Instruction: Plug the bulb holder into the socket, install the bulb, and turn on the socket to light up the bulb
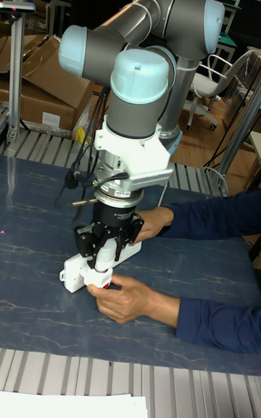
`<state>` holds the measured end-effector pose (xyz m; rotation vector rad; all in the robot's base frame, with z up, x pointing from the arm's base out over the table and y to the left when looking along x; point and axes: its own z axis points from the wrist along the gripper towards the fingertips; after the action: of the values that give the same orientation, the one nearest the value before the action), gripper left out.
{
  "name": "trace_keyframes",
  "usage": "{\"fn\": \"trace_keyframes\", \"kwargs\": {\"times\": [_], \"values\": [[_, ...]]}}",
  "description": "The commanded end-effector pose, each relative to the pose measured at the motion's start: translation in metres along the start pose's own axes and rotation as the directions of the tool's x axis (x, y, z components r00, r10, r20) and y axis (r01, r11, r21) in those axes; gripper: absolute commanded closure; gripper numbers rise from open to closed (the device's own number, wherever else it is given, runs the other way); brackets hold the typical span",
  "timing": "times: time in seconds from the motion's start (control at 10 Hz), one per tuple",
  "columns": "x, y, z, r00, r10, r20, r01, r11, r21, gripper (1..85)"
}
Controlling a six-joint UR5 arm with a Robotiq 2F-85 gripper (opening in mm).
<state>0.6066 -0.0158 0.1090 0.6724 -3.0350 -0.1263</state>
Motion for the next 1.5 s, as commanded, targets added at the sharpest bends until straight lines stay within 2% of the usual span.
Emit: {"fn": "trace_keyframes", "kwargs": {"times": [0.0,0.3,0.6,0.7,0.9,1.1,1.4], "values": [[0.0,0.005,-0.005,0.976,0.216,-0.035,-0.217,0.976,-0.031,84.7],[-0.007,0.005,-0.002,0.968,0.249,-0.032,-0.25,0.967,-0.04,82.0],[-0.011,0.009,-0.007,0.981,0.194,-0.027,-0.196,0.979,-0.055,49.3],[-0.014,0.007,-0.007,0.985,0.171,-0.02,-0.172,0.984,-0.048,41.3],[-0.02,0.001,-0.006,0.992,0.127,0.002,-0.127,0.992,-0.028,34.7],[-0.025,0.004,-0.009,0.994,0.11,0.002,-0.11,0.993,-0.03,29.3],[-0.031,0.007,-0.01,0.995,0.101,0.013,-0.1,0.994,-0.038,26.7]]}}
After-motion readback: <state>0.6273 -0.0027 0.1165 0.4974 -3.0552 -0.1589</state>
